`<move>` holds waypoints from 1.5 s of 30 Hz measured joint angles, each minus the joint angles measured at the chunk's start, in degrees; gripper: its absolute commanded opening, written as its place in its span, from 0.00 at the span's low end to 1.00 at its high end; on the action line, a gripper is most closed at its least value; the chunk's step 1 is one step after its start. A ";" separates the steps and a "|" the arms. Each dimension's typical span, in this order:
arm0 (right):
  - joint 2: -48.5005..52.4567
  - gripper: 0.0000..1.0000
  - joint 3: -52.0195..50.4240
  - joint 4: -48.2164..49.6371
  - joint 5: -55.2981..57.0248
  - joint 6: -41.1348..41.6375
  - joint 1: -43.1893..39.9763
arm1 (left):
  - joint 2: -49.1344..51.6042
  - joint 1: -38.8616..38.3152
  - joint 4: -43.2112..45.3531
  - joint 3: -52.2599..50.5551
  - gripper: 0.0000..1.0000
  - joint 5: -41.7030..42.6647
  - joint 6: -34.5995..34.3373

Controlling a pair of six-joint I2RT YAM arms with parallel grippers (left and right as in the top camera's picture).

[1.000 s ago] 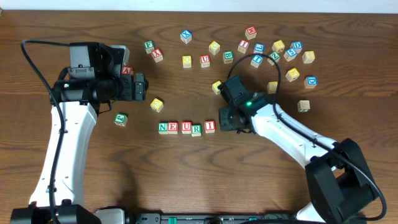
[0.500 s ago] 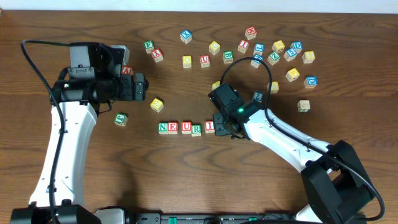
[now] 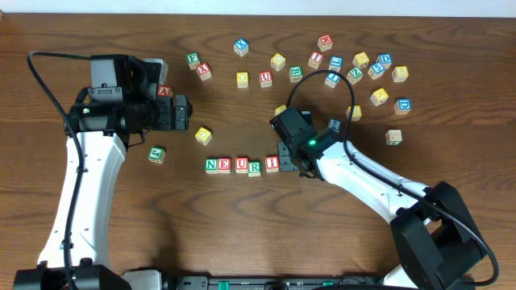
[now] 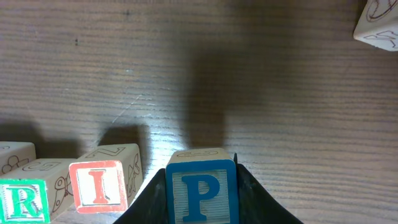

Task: Spell out NEURIPS
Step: 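Lower the blue P block to the right of the red I block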

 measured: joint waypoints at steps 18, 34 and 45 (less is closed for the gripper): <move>0.92 0.27 -1.99 3.56 0.17 0.26 2.84 | 0.00 0.00 0.00 0.00 0.98 0.00 0.00; 0.92 0.27 -2.49 5.40 1.25 0.63 2.84 | 0.00 0.00 0.00 0.00 0.98 0.00 0.00; 0.92 0.28 -5.20 7.76 1.33 1.07 2.84 | 0.00 0.00 0.00 0.00 0.98 0.00 0.00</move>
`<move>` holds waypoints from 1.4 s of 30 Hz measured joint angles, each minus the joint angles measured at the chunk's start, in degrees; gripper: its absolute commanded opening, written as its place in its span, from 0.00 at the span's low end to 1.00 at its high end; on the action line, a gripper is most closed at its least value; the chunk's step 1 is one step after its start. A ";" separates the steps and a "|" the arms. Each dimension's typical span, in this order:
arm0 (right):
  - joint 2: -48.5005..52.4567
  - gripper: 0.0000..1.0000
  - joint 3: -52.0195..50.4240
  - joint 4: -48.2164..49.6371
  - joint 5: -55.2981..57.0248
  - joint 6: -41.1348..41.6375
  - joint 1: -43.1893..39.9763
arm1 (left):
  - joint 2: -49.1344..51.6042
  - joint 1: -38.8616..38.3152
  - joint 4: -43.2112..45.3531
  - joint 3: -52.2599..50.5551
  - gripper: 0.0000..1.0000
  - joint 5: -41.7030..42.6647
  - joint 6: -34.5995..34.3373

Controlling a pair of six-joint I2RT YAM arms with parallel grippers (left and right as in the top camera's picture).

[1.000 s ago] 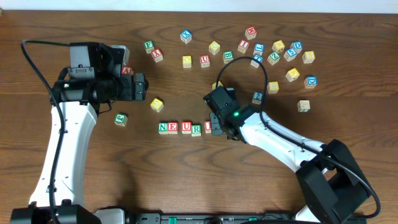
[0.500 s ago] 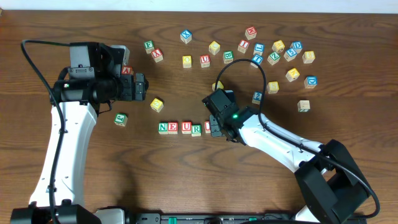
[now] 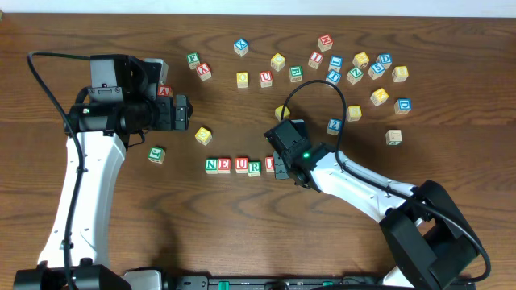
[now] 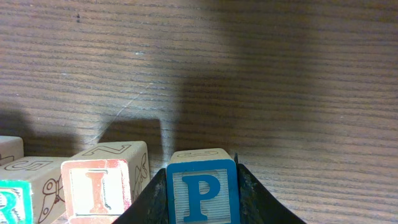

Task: Spell out NEURIPS
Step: 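Lower the blue P block to the right of the red I block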

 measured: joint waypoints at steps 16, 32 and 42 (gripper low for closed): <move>0.00 0.28 -0.15 2.12 -0.02 0.42 0.39 | 0.00 0.00 0.00 0.00 0.98 0.00 0.00; 0.00 0.29 -1.16 2.86 0.04 0.42 0.85 | 0.00 0.00 0.00 0.00 0.98 0.00 0.00; 0.00 0.29 -2.54 4.70 0.22 0.39 0.85 | 0.00 0.00 0.00 0.00 0.98 0.00 0.00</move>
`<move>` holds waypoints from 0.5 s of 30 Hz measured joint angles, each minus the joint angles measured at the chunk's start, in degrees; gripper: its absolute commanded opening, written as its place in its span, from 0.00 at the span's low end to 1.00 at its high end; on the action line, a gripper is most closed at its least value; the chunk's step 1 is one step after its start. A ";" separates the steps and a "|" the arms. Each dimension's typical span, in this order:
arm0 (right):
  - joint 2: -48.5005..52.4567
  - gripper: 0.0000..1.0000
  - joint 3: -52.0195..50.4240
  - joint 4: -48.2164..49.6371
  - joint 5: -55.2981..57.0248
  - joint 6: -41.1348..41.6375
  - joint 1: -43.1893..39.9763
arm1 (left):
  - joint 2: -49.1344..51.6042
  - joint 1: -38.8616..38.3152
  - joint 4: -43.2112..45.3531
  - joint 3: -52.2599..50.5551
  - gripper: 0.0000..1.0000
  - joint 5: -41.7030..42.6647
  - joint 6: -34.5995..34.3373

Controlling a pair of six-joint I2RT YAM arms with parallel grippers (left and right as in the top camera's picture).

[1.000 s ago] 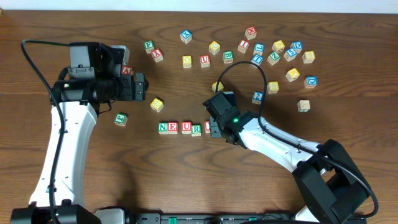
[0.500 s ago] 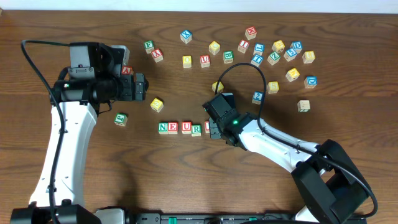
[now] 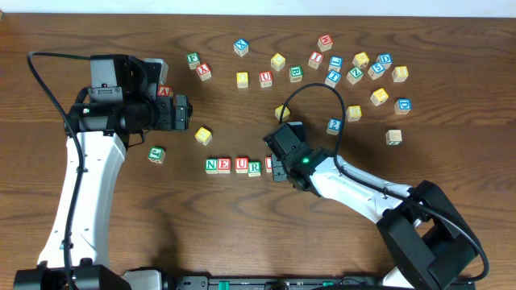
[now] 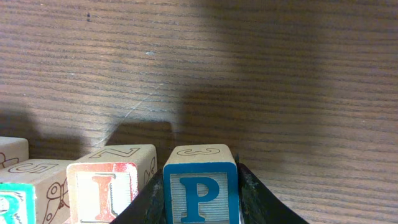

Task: Spell out NEURIPS
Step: 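Lower the blue P block to the right of the red I block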

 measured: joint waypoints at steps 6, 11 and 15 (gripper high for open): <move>0.00 0.30 -0.04 0.09 0.00 0.00 0.00 | 0.00 0.00 0.00 0.00 0.98 0.00 0.00; 0.00 0.30 -0.04 0.20 -0.02 0.00 0.00 | 0.00 0.00 0.00 0.00 0.98 0.00 0.00; 0.00 0.31 -0.04 0.31 -0.02 0.00 0.00 | 0.00 0.00 0.00 0.00 0.98 0.00 0.00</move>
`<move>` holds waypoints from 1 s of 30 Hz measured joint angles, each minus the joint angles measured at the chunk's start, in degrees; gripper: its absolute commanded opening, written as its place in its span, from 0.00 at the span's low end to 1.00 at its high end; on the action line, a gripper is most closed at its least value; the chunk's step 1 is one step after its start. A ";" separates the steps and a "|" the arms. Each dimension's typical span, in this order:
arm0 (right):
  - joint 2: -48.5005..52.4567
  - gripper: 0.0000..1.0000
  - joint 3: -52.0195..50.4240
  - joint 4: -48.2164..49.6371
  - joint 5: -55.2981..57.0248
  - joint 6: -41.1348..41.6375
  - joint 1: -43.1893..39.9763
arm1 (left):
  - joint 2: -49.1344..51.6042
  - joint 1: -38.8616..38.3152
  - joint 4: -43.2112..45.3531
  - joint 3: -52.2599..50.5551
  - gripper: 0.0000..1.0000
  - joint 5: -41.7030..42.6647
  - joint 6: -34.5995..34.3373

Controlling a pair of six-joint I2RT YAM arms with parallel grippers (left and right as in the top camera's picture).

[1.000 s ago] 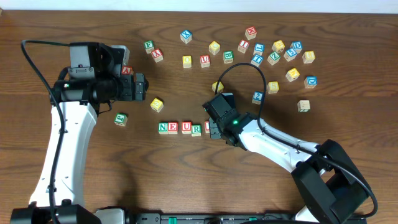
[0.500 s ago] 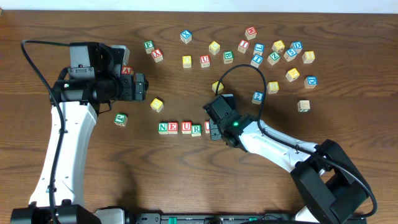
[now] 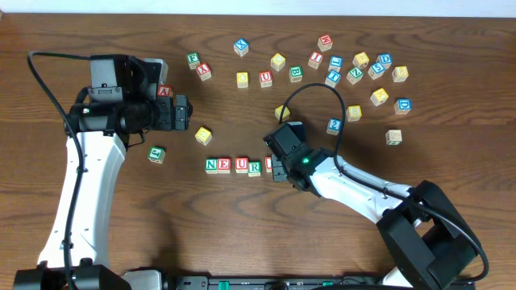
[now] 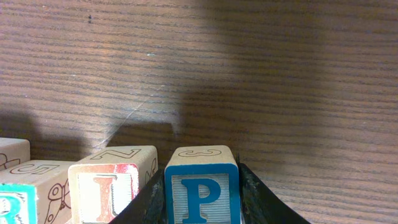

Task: Spell out NEURIPS
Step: 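Lower the blue P block to the right of the red I block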

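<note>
On the table a row of blocks reads N [image 3: 211, 165], E [image 3: 225, 165], U [image 3: 241, 165], R [image 3: 255, 167], with the red I block [image 3: 269, 163] at its right end. My right gripper [image 3: 280, 169] is shut on the blue P block [image 4: 201, 191], held just right of the I block [image 4: 109, 188], a finger between them. In the overhead view the P block is hidden under the gripper. My left gripper [image 3: 187, 113] hovers at the upper left, away from the row; its jaw state is unclear.
Several loose letter blocks lie scattered along the far side, among them a yellow one [image 3: 203, 135], a green one [image 3: 156, 154], a blue one [image 3: 334, 126] and a plain one [image 3: 393, 137]. The right arm's cable loops above its wrist.
My right gripper held the P block to the right of the row with a clear gap from the I block. It then stood nearer the I block. By now the P block sits close beside the I block, still gripped. The left arm stayed put.
</note>
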 measured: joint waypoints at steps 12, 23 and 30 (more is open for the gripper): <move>0.00 0.33 0.00 0.59 0.33 0.00 0.00 | 0.00 0.00 0.00 0.00 0.98 0.00 0.00; 0.00 0.33 0.00 0.76 1.51 0.00 0.00 | 0.00 0.00 0.00 0.00 0.98 0.00 0.00; 0.00 0.33 0.00 0.76 1.53 -0.02 0.00 | 0.00 0.00 0.00 0.00 0.98 0.00 0.00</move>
